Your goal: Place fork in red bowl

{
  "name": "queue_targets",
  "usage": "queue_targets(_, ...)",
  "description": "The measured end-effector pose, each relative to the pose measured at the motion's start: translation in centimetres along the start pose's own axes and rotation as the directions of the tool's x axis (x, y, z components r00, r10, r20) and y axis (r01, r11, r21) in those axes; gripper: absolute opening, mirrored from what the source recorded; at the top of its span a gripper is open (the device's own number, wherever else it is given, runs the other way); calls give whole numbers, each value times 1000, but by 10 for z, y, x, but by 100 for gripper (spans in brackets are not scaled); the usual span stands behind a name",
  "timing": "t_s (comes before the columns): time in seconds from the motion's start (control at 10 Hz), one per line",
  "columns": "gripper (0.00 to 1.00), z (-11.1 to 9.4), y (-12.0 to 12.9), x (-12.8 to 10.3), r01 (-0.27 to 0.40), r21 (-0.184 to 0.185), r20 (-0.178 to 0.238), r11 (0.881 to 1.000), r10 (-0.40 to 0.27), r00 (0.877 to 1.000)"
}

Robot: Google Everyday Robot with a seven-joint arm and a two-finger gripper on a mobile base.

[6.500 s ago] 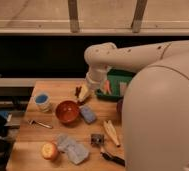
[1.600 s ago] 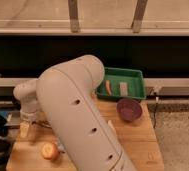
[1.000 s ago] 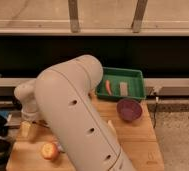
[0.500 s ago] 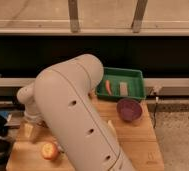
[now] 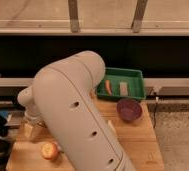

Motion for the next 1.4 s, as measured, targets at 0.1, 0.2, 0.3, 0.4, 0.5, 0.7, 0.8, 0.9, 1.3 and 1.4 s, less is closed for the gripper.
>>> queue_targets(0.1, 80, -1, -1, 0, -5, 5, 13, 1000, 5, 1000)
queue_targets(0.2, 80, -2, -2, -2, -7, 11, 26, 1000, 7, 1000)
queue_targets(0.3, 80, -2, -1, -6, -3, 16, 35, 1000, 3, 999)
queue_targets(0.4, 80, 0, 1, -8, 2, 18, 36, 1000, -2, 999)
queue_targets(0.5, 80, 0, 1, -10, 6, 22, 39, 1000, -7, 999)
queue_targets(0.7, 80, 0, 0, -12, 12, 34, 39, 999, -13, 999)
queue_targets(0.8, 80, 2, 0, -13, 11, 42, 34, 999, -13, 999)
queue_targets(0.9, 80, 3, -1, -14, 12, 59, 24, 998, -14, 1000)
queue_targets(1.3, 80, 3, -2, -22, 21, 119, 5, 993, -22, 1000)
queue_targets(1.4, 80, 3, -3, -22, 21, 126, 6, 992, -22, 1000)
